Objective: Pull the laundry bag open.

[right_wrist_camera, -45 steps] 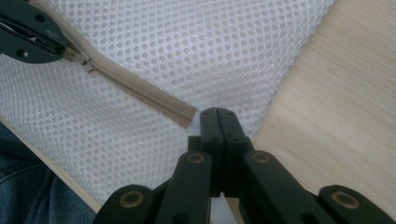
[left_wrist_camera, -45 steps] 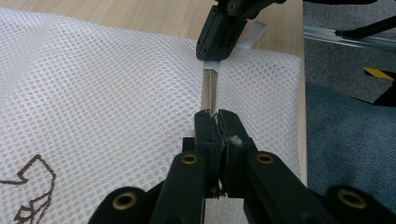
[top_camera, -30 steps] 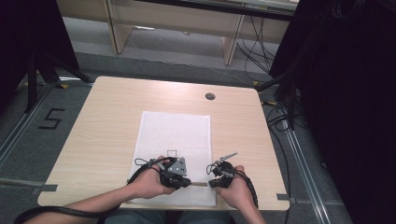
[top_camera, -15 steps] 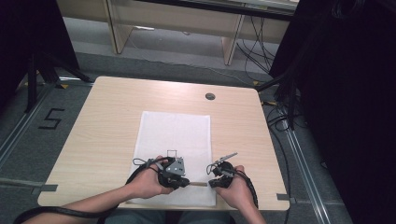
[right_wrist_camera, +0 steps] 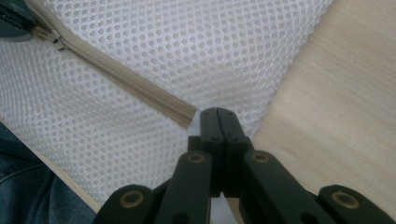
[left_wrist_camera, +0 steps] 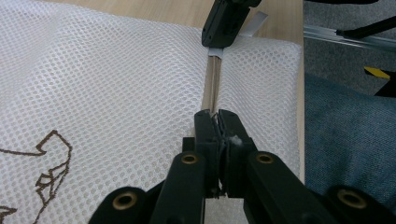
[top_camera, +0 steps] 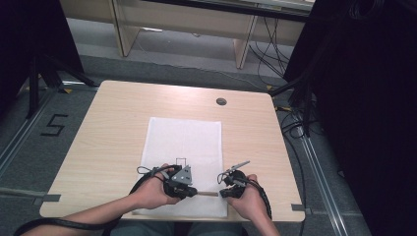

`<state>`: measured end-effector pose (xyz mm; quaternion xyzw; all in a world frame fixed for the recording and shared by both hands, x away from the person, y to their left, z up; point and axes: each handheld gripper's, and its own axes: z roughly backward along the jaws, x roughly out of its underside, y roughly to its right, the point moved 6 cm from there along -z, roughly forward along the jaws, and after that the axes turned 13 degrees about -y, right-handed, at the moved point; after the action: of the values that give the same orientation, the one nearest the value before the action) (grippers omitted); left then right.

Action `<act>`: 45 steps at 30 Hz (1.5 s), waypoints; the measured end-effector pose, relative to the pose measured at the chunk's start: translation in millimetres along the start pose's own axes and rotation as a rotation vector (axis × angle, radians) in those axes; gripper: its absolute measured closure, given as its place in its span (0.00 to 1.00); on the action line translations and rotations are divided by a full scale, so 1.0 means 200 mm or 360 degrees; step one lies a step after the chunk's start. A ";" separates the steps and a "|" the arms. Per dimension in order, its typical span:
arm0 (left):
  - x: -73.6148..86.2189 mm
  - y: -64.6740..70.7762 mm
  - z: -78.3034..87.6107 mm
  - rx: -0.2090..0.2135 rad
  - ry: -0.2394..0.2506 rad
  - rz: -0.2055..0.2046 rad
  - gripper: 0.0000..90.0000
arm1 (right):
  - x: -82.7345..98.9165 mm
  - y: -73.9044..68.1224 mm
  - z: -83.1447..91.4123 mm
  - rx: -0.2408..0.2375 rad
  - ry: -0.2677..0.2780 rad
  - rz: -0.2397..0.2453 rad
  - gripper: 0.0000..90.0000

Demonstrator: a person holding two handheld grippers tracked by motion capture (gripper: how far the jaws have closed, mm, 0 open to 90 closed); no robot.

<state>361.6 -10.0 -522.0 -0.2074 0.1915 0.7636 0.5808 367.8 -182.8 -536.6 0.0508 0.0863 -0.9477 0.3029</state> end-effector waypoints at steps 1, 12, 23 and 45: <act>0.00 0.00 0.00 0.0001 0.0000 0.0000 0.97 | 0.00 0.00 0.00 -0.0002 0.0005 0.0009 1.00; 0.01 -0.01 0.01 -0.0003 0.0013 -0.0017 0.97 | 0.00 0.00 0.00 -0.0001 0.0015 0.0024 1.00; 0.02 0.00 0.02 0.0008 0.0020 0.0011 0.97 | 0.00 -0.01 0.00 -0.0012 0.0001 -0.0003 1.00; 0.08 -0.02 0.07 -0.0002 0.0007 0.0043 0.97 | 0.00 0.00 0.00 0.0007 0.0004 0.0005 1.00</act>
<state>359.8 11.1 -518.8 -0.2069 0.1951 0.7710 0.5698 367.8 -182.3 -536.7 0.0527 0.0846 -0.9474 0.3041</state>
